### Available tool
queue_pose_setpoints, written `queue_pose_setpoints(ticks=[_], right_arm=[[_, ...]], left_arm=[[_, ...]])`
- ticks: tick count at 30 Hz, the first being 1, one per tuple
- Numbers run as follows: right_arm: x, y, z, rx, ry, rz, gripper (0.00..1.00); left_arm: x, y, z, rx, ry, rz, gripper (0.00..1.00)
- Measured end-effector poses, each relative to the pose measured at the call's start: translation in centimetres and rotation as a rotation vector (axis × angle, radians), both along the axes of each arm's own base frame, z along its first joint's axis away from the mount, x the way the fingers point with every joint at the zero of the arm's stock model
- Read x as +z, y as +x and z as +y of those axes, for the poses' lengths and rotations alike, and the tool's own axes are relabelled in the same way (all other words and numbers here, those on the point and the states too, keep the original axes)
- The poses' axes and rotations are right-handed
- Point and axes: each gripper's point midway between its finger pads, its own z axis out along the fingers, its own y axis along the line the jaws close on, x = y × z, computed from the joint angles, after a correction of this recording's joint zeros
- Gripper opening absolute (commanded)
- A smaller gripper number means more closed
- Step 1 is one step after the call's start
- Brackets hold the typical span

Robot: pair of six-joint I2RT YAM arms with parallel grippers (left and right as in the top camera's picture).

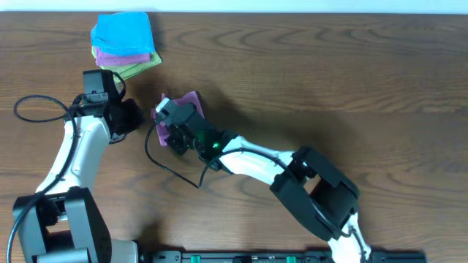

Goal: Fold the cloth

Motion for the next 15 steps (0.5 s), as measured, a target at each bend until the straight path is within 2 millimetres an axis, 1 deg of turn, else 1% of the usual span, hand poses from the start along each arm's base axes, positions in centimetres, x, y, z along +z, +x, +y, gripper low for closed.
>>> queue_pose_setpoints(ticks=[2,3,4,6,8,9,12,15], right_arm=[[-0.4,0.0,-0.1,-0.001,-0.010,0.001,0.01],[-0.6,0.0,-0.1,-0.002,-0.012,0.001,0.03],[-0.7,0.0,-0.1,-0.002,-0.014,0.002,0.09],[-0.8,0.0,-0.1,0.000,-0.016,0.000,0.32],[-0.7,0.1,-0.1,0.001,-0.015,-0.008,0.45],[-0.7,0.1,0.0,0.001,-0.015,-0.007,0.50],[-0.7,-0.3,0.2,0.012,-0.016,-0.005,0.55],[-0.8,-1.1,0.7,0.037,-0.017,0.008,0.60]], left_arm=[[0.0,0.0,0.0,0.000,0.000,0.000,0.06],[0.0,0.0,0.0,0.000,0.000,0.000,0.06],[0.0,0.0,0.0,0.000,0.000,0.000,0.06],[0.0,0.0,0.0,0.000,0.000,0.000,0.06],[0.0,0.0,0.0,0.000,0.000,0.000,0.06],[0.0,0.0,0.0,0.000,0.000,0.000,0.06],[0.0,0.1,0.0,0.000,0.000,-0.003,0.06],[0.1,0.2,0.1,0.001,0.001,-0.007,0.06]])
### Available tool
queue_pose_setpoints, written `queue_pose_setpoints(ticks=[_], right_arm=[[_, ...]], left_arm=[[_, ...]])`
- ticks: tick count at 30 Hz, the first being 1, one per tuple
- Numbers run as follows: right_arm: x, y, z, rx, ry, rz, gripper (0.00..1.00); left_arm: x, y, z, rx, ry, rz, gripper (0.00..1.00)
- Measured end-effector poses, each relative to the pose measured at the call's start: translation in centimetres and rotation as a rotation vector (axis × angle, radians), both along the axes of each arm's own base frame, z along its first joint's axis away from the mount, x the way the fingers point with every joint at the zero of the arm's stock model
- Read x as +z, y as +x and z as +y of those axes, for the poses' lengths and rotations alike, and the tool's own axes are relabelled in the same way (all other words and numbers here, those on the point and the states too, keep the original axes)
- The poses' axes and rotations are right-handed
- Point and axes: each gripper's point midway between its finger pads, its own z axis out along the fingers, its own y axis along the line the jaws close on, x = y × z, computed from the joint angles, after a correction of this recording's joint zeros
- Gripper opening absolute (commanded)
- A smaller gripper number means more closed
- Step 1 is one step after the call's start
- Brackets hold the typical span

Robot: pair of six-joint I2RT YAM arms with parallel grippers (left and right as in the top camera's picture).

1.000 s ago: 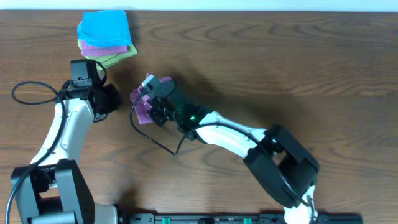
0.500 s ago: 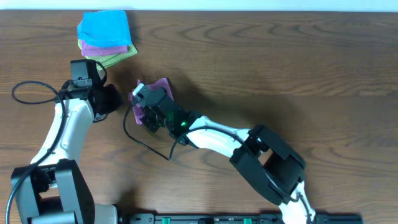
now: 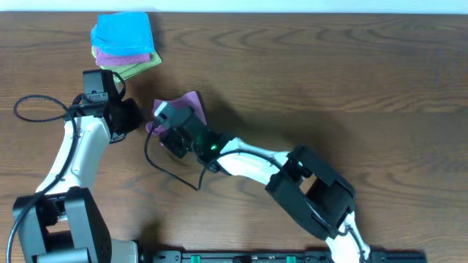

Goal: Fold the cloth

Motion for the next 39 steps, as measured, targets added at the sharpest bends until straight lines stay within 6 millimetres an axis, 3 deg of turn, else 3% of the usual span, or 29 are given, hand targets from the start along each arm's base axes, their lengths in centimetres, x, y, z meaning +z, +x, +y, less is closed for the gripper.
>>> queue_pose_setpoints(ticks=[7,11,19,33,39], right_arm=[[-0.1,-1.1,0.4,0.029,-0.009,0.023,0.68],[1.0,-1.4,0.0,0.024,-0.011,0.033,0.81],[1.5,-2.8,-0.1,0.049,-0.005,0.110,0.83],[1.9,-2.9,0.5,0.062,0.028,0.114,0.84],[0.4,-3.6,0.8,0.090,0.031,0.161,0.85]], left_arm=[[0.1,0.1,1.4,0.037,0.000,-0.010,0.06],[0.2,0.0,2.3,0.066,-0.023,-0.017,0.06],[0.3,0.0,2.6,0.076,-0.063,-0.025,0.06],[1.0,0.3,2.4,0.070,-0.072,-0.053,0.06],[1.1,0.6,2.3,0.064,-0.081,-0.067,0.06]])
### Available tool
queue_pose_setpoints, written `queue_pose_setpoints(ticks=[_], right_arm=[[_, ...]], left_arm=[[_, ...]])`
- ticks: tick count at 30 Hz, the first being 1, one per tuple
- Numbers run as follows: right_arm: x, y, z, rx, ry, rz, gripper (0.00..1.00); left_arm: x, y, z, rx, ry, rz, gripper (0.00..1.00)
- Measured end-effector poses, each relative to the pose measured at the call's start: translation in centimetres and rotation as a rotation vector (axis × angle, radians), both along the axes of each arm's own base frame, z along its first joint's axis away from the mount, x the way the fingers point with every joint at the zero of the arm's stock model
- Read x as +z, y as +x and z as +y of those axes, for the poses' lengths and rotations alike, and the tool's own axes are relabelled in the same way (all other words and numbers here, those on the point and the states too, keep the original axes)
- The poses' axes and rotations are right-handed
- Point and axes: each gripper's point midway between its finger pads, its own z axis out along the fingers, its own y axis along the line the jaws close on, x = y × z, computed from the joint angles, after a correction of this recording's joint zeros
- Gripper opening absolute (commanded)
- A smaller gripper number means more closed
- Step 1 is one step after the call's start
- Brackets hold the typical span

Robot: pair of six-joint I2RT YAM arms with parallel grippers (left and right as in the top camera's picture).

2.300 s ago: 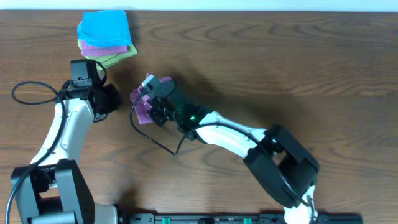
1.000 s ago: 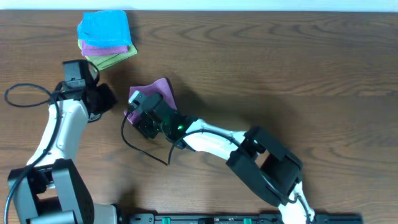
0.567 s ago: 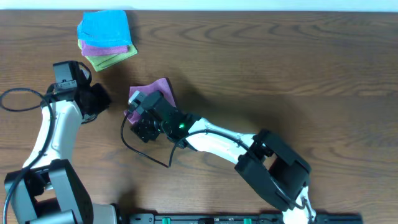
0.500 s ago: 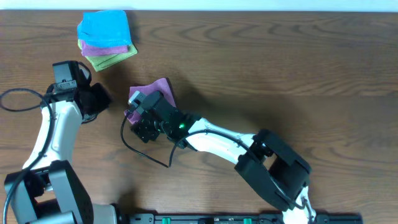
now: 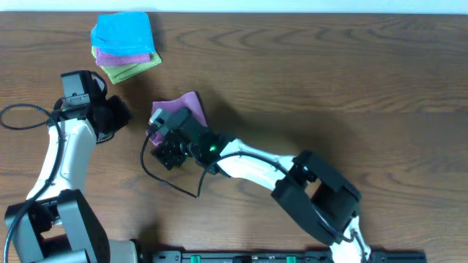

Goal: Fold the cloth

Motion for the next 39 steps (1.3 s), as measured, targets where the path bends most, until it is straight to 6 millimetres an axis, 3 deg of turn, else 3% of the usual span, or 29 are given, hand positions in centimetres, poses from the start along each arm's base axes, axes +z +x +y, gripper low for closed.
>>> queue_pose_setpoints(ticks=[6,17,21,31,39], right_arm=[[-1.3,-0.7,0.1,0.019,-0.008,0.040,0.85],[-1.7,-3.7,1.0,0.100,-0.007,0.109,0.88],[-1.8,-3.9,1.1,0.105,-0.008,0.112,0.91],[-1.1,-1.8,0.0,0.059,0.003,0.107,0.95],[2.1,0.1,-0.7,0.010,0.044,0.058,0.93]], left_arm=[[0.0,0.0,0.0,0.000,0.000,0.000,0.06],[0.0,0.0,0.0,0.000,0.000,-0.002,0.06],[0.1,0.1,-0.1,-0.003,-0.006,-0.004,0.06],[2.6,0.2,-0.3,-0.008,-0.001,-0.075,0.20],[4.6,0.2,-0.4,0.001,0.000,-0.129,0.28]])
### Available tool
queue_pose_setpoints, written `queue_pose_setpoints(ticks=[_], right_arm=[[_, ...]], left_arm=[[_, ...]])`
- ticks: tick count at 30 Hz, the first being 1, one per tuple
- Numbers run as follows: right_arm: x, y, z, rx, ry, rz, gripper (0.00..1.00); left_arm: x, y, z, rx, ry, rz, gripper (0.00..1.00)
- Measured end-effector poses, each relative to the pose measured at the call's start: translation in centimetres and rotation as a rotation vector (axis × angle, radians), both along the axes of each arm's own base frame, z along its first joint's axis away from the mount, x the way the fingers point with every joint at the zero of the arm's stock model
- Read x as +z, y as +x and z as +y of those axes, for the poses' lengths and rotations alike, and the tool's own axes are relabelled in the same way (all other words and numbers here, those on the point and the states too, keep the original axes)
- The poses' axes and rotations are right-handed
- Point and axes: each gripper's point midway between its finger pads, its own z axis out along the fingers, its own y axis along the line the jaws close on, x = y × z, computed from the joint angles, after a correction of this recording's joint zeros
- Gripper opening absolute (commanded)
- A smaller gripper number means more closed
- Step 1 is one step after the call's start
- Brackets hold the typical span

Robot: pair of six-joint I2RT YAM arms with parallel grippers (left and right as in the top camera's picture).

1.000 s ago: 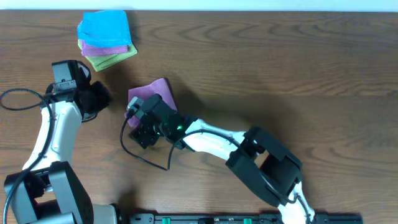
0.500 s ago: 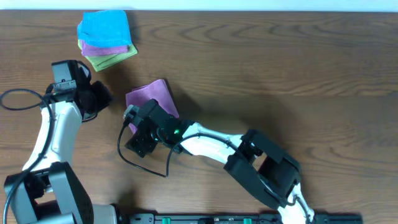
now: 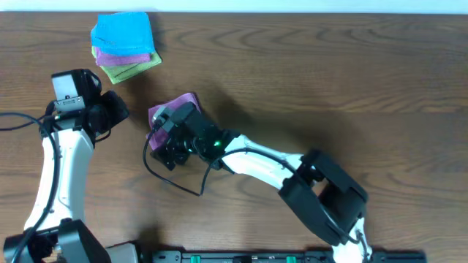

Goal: Fold the cloth

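Observation:
A small purple cloth [image 3: 178,107] lies folded on the wooden table [image 3: 351,80], left of centre. The head of my right arm covers its front part. The right gripper [image 3: 165,148] sits at the cloth's front-left edge, its fingers hidden under the wrist, so their state does not show. My left gripper [image 3: 115,114] is apart from the cloth, a short way to its left, and holds nothing I can see. Its fingers show only as a dark mass.
A stack of folded cloths [image 3: 124,42], blue on purple on green, rests at the back left, just behind the left gripper. A black cable [image 3: 170,183] loops in front of the right wrist. The right arm [image 3: 292,164] crosses the table's front right.
My left arm has drawn a little further left, away from the cloth. The right wrist has shifted slightly over the cloth, and a bit more purple shows at the cloth's left edge.
At first the left gripper was close to the cloth's left edge, with the right wrist on top of the cloth. The right wrist then stood further toward the cloth's front-left, and the left gripper stood farther left at each moment. The cloth remains a small folded square.

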Motion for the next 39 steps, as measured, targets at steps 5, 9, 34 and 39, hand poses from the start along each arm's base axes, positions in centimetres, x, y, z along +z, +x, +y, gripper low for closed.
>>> queue_pose_setpoints(ticks=[5,9,34,39], right_arm=[[2.4,1.3,-0.8,-0.055,0.013,-0.042,0.99],[4.4,2.7,-3.0,-0.127,0.000,-0.042,0.99],[13.4,-2.0,-32.1,-0.718,-0.109,-0.033,0.99],[11.0,-5.9,-34.3,-0.778,-0.059,-0.015,0.99]], left_arm=[[0.5,0.0,-0.1,0.017,-0.019,-0.011,0.38],[0.6,0.0,-0.7,0.000,-0.046,-0.017,0.65],[2.3,-2.1,-4.9,-0.098,-0.260,-0.002,0.79],[2.0,-3.0,-5.5,-0.103,-0.300,0.039,0.80]])
